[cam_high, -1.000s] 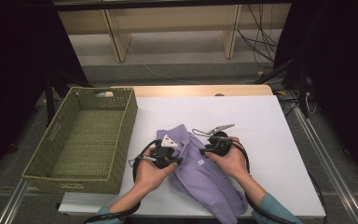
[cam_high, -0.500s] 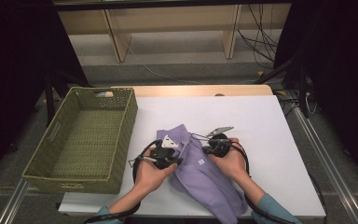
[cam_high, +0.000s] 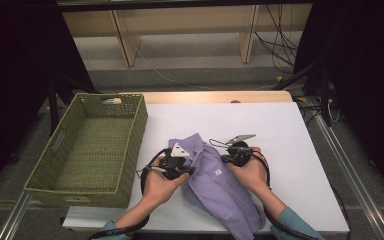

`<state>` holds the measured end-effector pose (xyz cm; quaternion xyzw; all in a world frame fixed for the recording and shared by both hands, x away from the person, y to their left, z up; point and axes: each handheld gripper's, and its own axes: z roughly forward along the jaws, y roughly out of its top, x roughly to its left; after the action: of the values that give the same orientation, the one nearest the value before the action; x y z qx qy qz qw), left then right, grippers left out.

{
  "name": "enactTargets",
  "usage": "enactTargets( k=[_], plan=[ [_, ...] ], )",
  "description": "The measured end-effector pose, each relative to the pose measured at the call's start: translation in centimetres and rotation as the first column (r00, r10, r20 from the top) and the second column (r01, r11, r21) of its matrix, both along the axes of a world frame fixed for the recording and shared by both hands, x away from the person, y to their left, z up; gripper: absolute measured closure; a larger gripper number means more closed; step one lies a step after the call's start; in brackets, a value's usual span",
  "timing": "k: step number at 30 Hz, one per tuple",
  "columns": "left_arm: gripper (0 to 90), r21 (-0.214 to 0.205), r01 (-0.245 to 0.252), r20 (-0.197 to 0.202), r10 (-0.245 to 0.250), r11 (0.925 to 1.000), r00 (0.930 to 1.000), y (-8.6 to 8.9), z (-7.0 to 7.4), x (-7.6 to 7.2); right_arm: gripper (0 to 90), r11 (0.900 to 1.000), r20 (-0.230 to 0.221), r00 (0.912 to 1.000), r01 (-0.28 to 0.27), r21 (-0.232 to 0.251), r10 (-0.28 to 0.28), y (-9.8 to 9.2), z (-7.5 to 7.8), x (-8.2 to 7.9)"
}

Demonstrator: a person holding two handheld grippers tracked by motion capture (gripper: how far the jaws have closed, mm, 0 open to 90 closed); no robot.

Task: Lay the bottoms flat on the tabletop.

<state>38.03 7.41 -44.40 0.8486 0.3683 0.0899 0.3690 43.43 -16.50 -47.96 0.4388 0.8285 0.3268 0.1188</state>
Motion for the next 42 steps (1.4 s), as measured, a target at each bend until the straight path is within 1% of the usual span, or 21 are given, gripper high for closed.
enactTargets(
  k=[2,7,8,9,10,16,18,21,23,24,29,30,32,33,35,41,42],
  plan=[
    [88.1,0.001,0.005,0.003,-0.005,1.0,1.0,0.0,0.1,0.0,90.0,0.9999,0.001,0.9999,0.015,0.006,-0.015,-0.2,0.1,0.0],
    [88.0,-0.009,0.002,0.014,-0.002,1.0,0.9999,0.1,0.2,0.0,90.0,0.9988,0.012,0.9987,0.049,0.0,-0.049,-1.4,0.5,0.1],
    [88.0,-0.01,0.0,0.014,0.001,1.0,0.9999,0.1,0.2,0.0,90.0,0.9985,0.014,0.9984,0.055,-0.001,-0.055,-1.7,0.6,0.2],
    [88.0,-0.011,-0.002,0.016,0.002,0.9999,0.9999,0.1,0.2,0.0,90.0,0.9978,0.008,0.9978,0.066,0.004,-0.066,-2.0,0.7,0.1],
    [88.1,-0.012,-0.003,0.017,0.003,0.9999,0.9998,0.2,0.2,0.0,90.0,0.9973,0.013,0.9972,0.073,0.004,-0.073,-2.4,0.8,0.1],
    [88.0,-0.022,-0.017,0.03,0.018,0.9996,0.9994,0.4,0.4,0.1,90.0,0.9928,0.024,0.9926,0.119,-0.008,-0.119,-4.7,1.3,-0.1],
    [88.0,-0.024,-0.022,0.032,0.022,0.9995,0.9992,0.5,0.4,0.1,90.0,0.9917,0.019,0.9916,0.128,-0.01,-0.128,-5.3,1.5,-0.3],
    [88.0,-0.031,-0.029,0.036,0.03,0.9991,0.9989,0.6,0.4,0.2,90.0,0.989,0.023,0.989,0.147,-0.02,-0.146,-6.4,1.6,-0.6],
    [88.0,-0.035,-0.038,0.039,0.039,0.9987,0.9985,0.8,0.4,0.3,90.0,0.986,0.019,0.9864,0.164,-0.029,-0.163,-6.9,1.8,-0.8],
    [88.0,-0.036,-0.042,0.037,0.044,0.9984,0.9983,0.9,0.4,0.4,90.0,0.9854,0.025,0.9858,0.167,-0.035,-0.166,-7.3,1.8,-0.9],
    [88.0,-0.036,-0.068,0.035,0.07,0.997,0.997,1.5,0.2,0.8,90.0,0.9783,0.012,0.9791,0.203,-0.039,-0.203,-8.7,2.0,-1.4],
    [88.1,-0.038,-0.075,0.035,0.077,0.9965,0.9965,1.6,0.2,1.0,90.0,0.9782,0.016,0.9791,0.203,-0.042,-0.203,-9.1,2.0,-1.5],
    [88.1,-0.04,-0.088,0.032,0.089,0.9953,0.9955,1.9,0.1,1.2,90.0,0.9769,0.012,0.978,0.208,-0.047,-0.208,-9.7,2.0,-1.8],
    [88.0,-0.04,-0.095,0.031,0.096,0.9947,0.9949,2.0,0.1,1.3,90.0,0.9749,0.004,0.976,0.218,-0.047,-0.218,-9.9,2.0,-2.0],
    [88.0,-0.039,-0.107,0.028,0.108,0.9935,0.9938,2.2,0.0,1.6,90.0,0.9739,0.008,0.9752,0.221,-0.051,-0.221,-10.5,2.0,-2.2],
    [88.0,-0.029,-0.145,0.026,0.146,0.989,0.989,2.9,-0.3,2.6,90.0,0.971,0.001,0.9722,0.234,-0.05,-0.234,-11.4,2.2,-2.8],
    [88.0,-0.029,-0.154,0.026,0.154,0.9877,0.9877,3.0,-0.4,2.7,90.0,0.9713,-0.007,0.9725,0.232,-0.051,-0.233,-11.4,2.2,-2.8]
  ],
)
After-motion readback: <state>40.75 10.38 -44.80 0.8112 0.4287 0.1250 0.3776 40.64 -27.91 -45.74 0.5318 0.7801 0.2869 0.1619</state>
